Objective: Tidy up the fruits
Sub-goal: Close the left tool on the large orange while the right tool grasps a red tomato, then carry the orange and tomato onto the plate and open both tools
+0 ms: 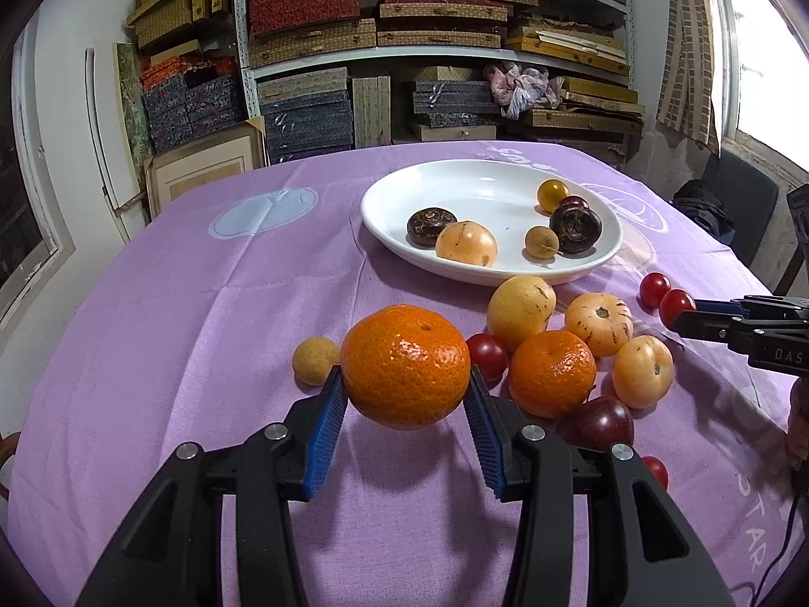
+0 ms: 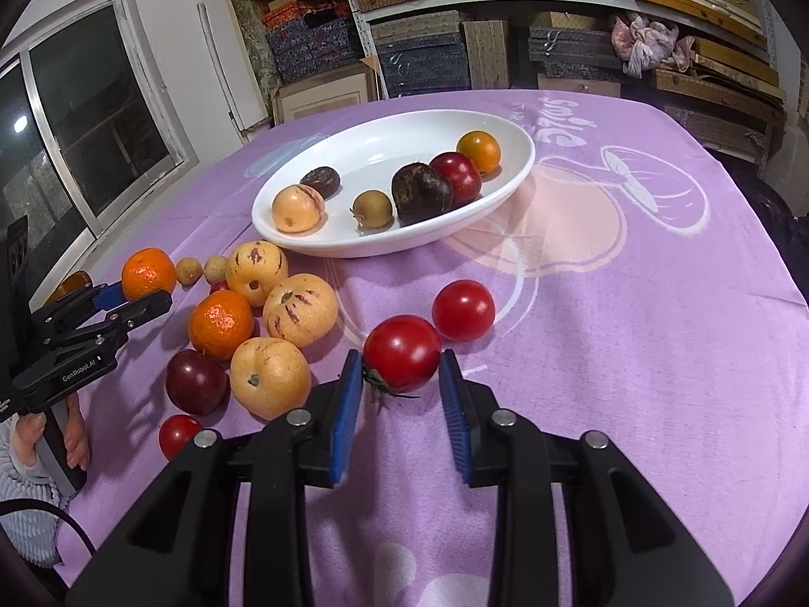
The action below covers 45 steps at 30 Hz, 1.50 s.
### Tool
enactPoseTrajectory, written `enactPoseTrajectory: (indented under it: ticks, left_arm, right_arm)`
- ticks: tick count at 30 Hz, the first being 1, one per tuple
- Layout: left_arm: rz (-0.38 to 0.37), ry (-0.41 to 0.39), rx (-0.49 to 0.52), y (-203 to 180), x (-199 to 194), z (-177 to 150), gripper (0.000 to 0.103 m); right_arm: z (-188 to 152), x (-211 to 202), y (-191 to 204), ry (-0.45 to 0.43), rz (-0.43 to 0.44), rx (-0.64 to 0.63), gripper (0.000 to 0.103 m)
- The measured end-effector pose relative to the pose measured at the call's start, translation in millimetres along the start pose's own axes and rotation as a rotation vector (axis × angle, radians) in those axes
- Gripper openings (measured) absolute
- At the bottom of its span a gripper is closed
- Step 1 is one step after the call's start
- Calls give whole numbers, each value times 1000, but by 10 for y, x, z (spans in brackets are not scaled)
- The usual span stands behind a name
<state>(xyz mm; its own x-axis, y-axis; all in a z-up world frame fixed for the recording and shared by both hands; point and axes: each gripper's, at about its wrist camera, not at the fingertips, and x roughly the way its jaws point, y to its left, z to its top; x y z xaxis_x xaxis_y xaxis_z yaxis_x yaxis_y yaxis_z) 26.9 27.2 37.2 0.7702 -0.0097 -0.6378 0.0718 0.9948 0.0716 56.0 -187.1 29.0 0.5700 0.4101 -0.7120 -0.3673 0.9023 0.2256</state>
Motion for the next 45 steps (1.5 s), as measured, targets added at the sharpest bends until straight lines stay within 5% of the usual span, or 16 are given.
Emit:
enactPoseTrajectory:
  ticks: [16,22,27,36,45]
  left_arm:
    - [22,-37,25,-41,-54,64,47]
    - [27,-63,58,-84,-46,475,47]
    - [-15,-56,-8,-33,151,931,47]
    - [-23,38,-153,181,915,1197,47]
    - [-31,86,-149,271,1385,1291,47]
  right_arm:
    - [81,-209,59,-86,15,4,30]
    - [497,-446,108,-161,39,11,30]
    - [952,-529,175,-247,66,32,30]
    - [1281,243,397,-173,58,-12,30]
    - [1334,944,400,-59,-22,-94,30]
